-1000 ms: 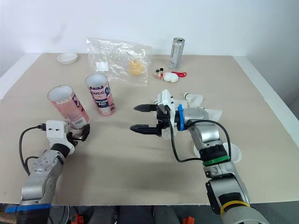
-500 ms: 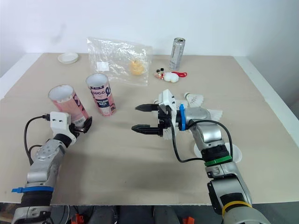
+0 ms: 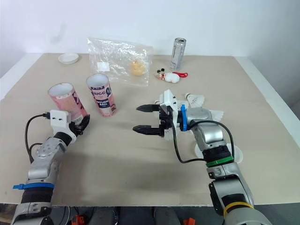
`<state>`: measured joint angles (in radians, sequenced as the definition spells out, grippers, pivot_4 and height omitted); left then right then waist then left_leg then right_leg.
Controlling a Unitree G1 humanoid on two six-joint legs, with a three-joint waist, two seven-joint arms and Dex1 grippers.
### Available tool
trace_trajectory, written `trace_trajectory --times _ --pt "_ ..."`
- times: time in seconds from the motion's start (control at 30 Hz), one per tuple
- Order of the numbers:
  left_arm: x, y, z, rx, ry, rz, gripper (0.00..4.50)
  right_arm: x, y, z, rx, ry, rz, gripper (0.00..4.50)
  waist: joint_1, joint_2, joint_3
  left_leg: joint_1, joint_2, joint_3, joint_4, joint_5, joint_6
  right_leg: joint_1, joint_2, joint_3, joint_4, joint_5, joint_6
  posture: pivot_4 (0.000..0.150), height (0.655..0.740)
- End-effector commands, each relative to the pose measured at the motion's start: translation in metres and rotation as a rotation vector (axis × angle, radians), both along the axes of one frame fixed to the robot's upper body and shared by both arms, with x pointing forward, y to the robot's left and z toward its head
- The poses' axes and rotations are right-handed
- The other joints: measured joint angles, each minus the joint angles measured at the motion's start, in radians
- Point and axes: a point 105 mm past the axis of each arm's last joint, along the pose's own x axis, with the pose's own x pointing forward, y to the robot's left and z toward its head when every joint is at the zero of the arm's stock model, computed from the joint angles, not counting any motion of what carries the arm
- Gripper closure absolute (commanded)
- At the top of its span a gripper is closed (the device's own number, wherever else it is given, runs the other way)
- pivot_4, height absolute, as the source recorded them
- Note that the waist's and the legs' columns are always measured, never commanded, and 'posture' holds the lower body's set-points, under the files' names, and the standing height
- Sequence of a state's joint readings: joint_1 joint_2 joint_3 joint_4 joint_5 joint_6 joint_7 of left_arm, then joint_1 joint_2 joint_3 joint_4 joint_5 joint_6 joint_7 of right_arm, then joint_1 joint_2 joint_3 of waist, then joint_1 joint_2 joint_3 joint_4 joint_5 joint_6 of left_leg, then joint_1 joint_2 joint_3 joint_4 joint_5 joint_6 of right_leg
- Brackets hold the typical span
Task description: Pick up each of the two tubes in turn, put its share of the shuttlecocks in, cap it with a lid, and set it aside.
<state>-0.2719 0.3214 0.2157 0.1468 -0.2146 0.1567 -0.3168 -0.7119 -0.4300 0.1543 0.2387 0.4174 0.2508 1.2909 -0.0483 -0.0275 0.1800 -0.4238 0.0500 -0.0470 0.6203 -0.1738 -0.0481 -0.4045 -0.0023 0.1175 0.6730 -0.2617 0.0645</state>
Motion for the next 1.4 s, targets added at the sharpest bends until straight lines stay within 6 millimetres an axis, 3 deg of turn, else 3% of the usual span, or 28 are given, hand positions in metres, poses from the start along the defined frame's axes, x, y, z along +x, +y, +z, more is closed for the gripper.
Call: trace_trajectory --times 0.03,0.2,0.43,0.6,0.8,1.07,1.4 --pt "-0.011 0.010 -0.001 0.020 -0.007 0.022 1.73 -0.004 -0.003 0.013 0.018 -0.059 0.007 0.00 0.000 0.000 0.000 0.000 0.000 0.000 0.000 0.000 0.000 0.000 0.000 0.000 0.000 0.000 0.000 0.150 0.7400" --pt "-0.027 0.004 0.015 0.143 -0.092 -0.054 1.73 -0.008 -0.007 0.016 0.041 -0.065 -0.014 0.00 -0.003 0.000 0.000 0.000 0.000 0.000 -0.003 0.000 0.000 -0.001 0.000 0.000 0.000 -0.001 -0.002 0.150 0.7400" --pt "-0.051 -0.018 0.041 0.349 -0.133 -0.314 1.73 -0.032 -0.027 0.031 0.105 -0.049 -0.144 0.00 0.004 0.000 0.000 -0.004 0.000 -0.002 -0.004 0.000 -0.001 -0.003 -0.001 -0.002 -0.001 -0.003 -0.003 0.150 0.7400" --pt "-0.079 -0.051 0.019 0.546 0.038 -0.688 1.73 -0.056 -0.048 0.022 0.055 0.023 -0.355 0.00 0.002 0.002 0.001 -0.004 0.000 -0.001 -0.005 -0.002 -0.002 -0.002 -0.003 -0.002 -0.005 -0.005 -0.002 0.150 0.7400" --pt "-0.078 -0.077 0.011 0.658 0.179 -0.927 1.73 -0.074 -0.066 0.008 0.003 0.149 -0.528 0.00 0.005 0.001 0.001 -0.004 0.000 0.000 -0.004 -0.002 -0.002 -0.002 -0.003 -0.002 -0.006 -0.006 -0.005 0.150 0.7400" --pt "-0.075 -0.094 0.011 0.781 0.294 -1.118 1.73 -0.072 -0.072 -0.028 -0.083 0.275 -0.731 0.00 0.001 0.001 0.001 -0.005 0.000 0.001 -0.003 -0.002 -0.001 -0.002 -0.003 -0.001 -0.007 -0.006 -0.003 0.150 0.7400" --pt "-0.073 -0.099 0.014 0.777 0.301 -1.143 1.73 -0.047 -0.061 -0.040 -0.048 0.300 -0.851 0.00 0.001 0.001 0.000 -0.005 0.000 0.001 -0.003 -0.003 0.002 -0.002 -0.003 -0.001 -0.007 -0.006 0.000 0.150 0.7400"
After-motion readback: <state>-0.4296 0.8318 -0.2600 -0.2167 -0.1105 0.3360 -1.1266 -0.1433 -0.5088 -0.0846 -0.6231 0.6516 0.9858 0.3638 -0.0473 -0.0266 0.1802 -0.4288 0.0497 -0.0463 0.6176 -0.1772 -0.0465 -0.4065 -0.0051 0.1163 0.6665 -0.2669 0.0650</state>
